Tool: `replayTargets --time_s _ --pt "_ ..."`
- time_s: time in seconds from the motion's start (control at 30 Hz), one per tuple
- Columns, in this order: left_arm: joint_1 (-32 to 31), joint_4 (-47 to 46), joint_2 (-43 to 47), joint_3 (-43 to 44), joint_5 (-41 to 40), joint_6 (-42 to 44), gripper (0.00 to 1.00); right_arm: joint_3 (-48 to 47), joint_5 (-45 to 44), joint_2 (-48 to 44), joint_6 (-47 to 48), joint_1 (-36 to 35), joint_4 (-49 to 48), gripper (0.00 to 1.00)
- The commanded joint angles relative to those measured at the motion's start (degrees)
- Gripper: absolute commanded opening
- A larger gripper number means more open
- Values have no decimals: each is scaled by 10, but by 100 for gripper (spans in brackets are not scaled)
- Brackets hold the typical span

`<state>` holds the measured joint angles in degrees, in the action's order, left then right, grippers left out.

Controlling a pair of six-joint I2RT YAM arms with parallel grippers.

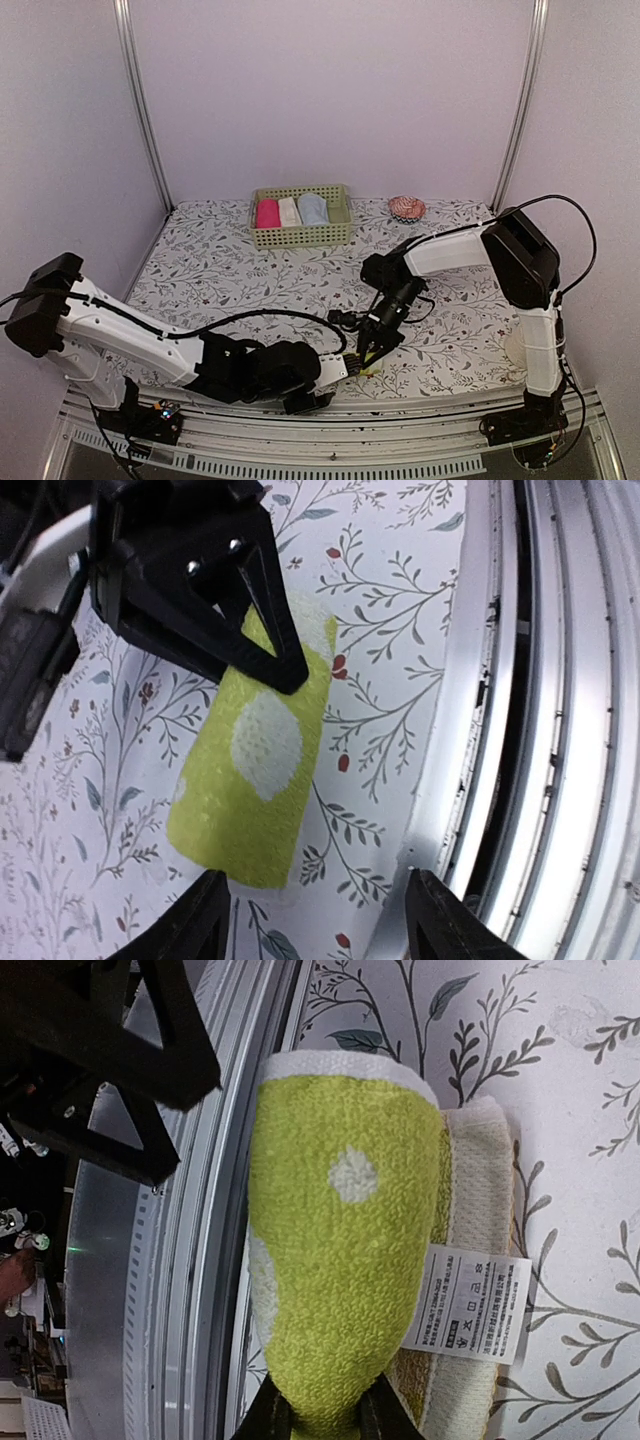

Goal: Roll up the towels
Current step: Roll the towel at the center of the board, then pick up the towel from the center of the board.

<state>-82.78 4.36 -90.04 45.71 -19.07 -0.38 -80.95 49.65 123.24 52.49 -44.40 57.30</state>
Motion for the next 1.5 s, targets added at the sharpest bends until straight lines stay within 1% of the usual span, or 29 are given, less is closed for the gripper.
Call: replayTargets --time_s 0.0,0.13,0.2,0.27,0.4,0.6,0.7,0.83,0.9,1.1,1.17,1.2,1.33,1.37,1.4,1.43,1.47 --pt "-11 -29 -69 65 -102 106 62 0 -5 40 3 -2 52 9" --pt "-11 -47 -115 90 -131 179 63 -7 7 47 4 -1 67 9" --pt "-11 -52 -131 95 -130 213 63 -14 16 54 6 1 76 9" --pt "-8 -49 -143 102 -114 229 62 -21 30 63 9 3 87 9" --pt "-5 -29 -163 120 -86 233 61 -34 54 83 20 10 109 9" --pt "5 -13 -195 144 -93 230 58 -55 94 108 42 20 158 9" --pt "6 -8 -212 153 -100 237 55 -74 124 150 71 26 205 9" --pt "7 -14 -221 154 -118 255 52 -74 144 168 74 28 209 9" --pt "8 -17 -244 152 -125 263 51 -71 147 167 73 28 208 9" --pt "11 -18 -277 155 -155 280 45 -70 161 158 68 32 209 12" --pt "13 -17 -288 161 -180 273 44 -70 161 150 70 33 209 18" --pt "14 -14 -292 162 -186 268 43 -69 161 145 72 33 209 24" --pt "24 -16 -279 153 -180 256 32 -66 156 120 76 36 208 37" --pt "25 -15 -274 151 -175 253 29 -65 151 107 75 38 208 44" --pt "26 -15 -271 149 -172 251 27 -61 142 88 75 40 208 58" --pt "27 -15 -267 147 -171 250 25 -56 133 72 77 42 208 66" --pt "28 -14 -264 144 -161 250 24 -51 123 56 79 45 208 80"
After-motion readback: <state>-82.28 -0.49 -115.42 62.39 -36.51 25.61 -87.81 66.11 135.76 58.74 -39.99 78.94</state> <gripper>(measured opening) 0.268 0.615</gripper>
